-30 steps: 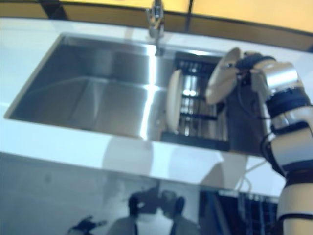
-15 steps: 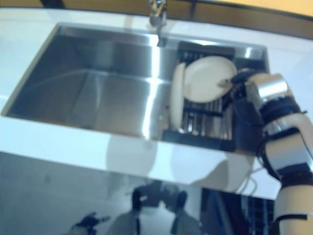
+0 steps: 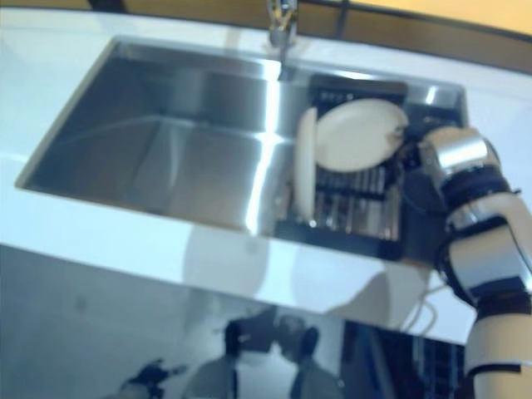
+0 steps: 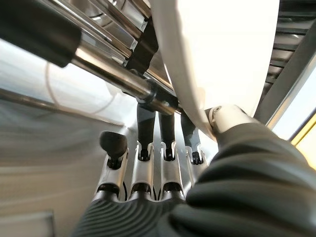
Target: Take plates into dishwasher
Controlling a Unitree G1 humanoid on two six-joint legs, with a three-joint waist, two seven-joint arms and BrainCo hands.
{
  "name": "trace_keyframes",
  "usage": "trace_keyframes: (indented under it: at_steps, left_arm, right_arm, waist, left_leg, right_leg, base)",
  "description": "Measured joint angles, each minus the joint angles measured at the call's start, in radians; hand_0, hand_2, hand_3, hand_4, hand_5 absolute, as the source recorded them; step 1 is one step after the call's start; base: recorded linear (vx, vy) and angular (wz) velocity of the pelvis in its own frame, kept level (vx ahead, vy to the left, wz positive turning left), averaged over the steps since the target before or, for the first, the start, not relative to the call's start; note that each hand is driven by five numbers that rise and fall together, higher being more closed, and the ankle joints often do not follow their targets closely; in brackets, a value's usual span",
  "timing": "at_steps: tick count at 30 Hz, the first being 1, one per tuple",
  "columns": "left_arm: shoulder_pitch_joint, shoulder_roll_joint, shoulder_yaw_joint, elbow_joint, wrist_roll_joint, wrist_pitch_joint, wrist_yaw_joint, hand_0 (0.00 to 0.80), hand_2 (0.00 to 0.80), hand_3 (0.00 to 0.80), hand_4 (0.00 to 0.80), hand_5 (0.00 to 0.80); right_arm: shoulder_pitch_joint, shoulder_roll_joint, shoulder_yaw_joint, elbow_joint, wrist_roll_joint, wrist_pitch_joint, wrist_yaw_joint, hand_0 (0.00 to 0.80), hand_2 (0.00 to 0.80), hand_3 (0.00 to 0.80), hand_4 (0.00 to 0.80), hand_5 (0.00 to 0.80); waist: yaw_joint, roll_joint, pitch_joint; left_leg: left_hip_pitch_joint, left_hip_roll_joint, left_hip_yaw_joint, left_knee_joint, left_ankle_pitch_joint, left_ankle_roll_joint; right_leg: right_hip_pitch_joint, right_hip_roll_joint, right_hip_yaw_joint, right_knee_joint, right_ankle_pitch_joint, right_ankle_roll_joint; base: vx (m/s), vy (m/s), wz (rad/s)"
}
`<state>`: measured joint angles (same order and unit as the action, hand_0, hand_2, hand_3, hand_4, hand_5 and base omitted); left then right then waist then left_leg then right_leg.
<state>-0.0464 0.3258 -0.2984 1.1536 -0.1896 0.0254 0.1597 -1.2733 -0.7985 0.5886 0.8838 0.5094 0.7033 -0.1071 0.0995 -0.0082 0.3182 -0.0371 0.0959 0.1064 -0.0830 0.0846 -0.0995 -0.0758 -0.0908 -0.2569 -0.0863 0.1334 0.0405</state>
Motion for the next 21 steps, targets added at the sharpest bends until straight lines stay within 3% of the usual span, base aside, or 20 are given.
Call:
trace_keyframes:
  at_steps: [14,21]
  left_arm:
    - [0.0,0.0,0.0,0.0,0.001,0.001,0.008,0.0,0.0,0.0,0.0,0.0]
    - [0.007,0.002,0.0,-0.001,0.004,0.008,0.01,0.0,0.0,0.0,0.0,0.0]
  right_arm:
    - [-0.004,-0.002,0.001,0.0,-0.007,-0.015,-0.035,0.8,0.8,0.8,0.8,0.8]
    - [-0.029,-0.051,0.029,0.0,-0.101,-0.013,-0.023,0.8,0.8,0.8,0.8,0.8]
  waist:
    - [0.0,-0.006,-0.002]
    - [-0.001,-0.04,-0.022]
  left_leg:
    - [0.029,0.0,0.0,0.0,0.0,0.0]
    - [0.043,-0.001,0.001,-0.001,0.001,0.001]
  right_leg:
    - [0.028,0.0,0.0,0.0,0.0,0.0]
    - [0.043,-0.001,0.003,0.0,0.0,0.0]
  base:
    - [0.0,0.0,0.0]
    - [0.033,-0.005,0.0]
